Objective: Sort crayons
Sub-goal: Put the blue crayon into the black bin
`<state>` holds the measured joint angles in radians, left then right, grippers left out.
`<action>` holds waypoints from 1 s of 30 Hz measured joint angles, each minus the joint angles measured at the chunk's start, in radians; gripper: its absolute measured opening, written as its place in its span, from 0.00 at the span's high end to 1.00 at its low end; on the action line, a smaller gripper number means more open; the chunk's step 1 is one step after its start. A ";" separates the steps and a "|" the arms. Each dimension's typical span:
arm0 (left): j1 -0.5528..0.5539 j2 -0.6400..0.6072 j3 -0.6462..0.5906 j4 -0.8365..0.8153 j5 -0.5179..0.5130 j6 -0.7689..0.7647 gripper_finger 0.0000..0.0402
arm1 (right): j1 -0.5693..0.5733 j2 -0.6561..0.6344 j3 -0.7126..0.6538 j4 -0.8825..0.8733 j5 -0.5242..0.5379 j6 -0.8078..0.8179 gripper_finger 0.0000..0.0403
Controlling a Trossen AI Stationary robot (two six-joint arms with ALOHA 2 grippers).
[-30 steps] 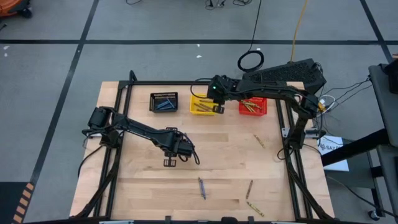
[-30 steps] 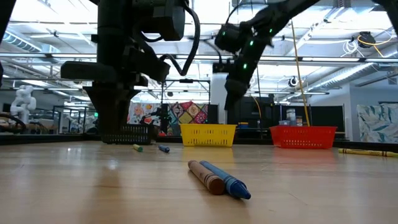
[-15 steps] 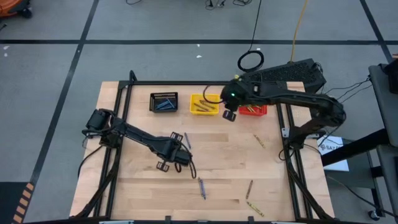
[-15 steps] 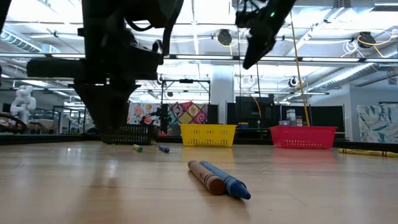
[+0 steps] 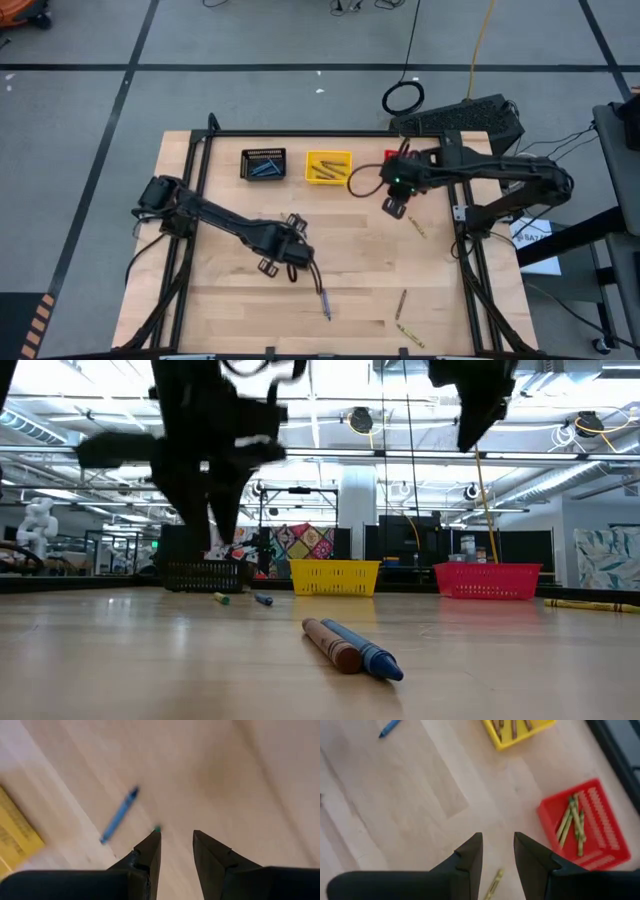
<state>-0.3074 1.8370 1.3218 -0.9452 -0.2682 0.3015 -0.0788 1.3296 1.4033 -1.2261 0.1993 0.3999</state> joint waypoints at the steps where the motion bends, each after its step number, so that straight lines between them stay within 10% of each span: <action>1: -0.009 0.000 0.013 0.007 0.000 0.014 0.74 | 0.014 0.000 0.000 -0.013 0.003 0.024 0.76; 30: -0.045 0.006 0.031 0.360 0.132 0.420 0.74 | 0.152 0.005 0.000 -0.027 0.009 0.211 0.76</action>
<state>-0.3527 1.8431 1.3529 -0.5855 -0.1358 0.7215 0.0734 1.3342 1.4033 -1.2531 0.2085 0.6106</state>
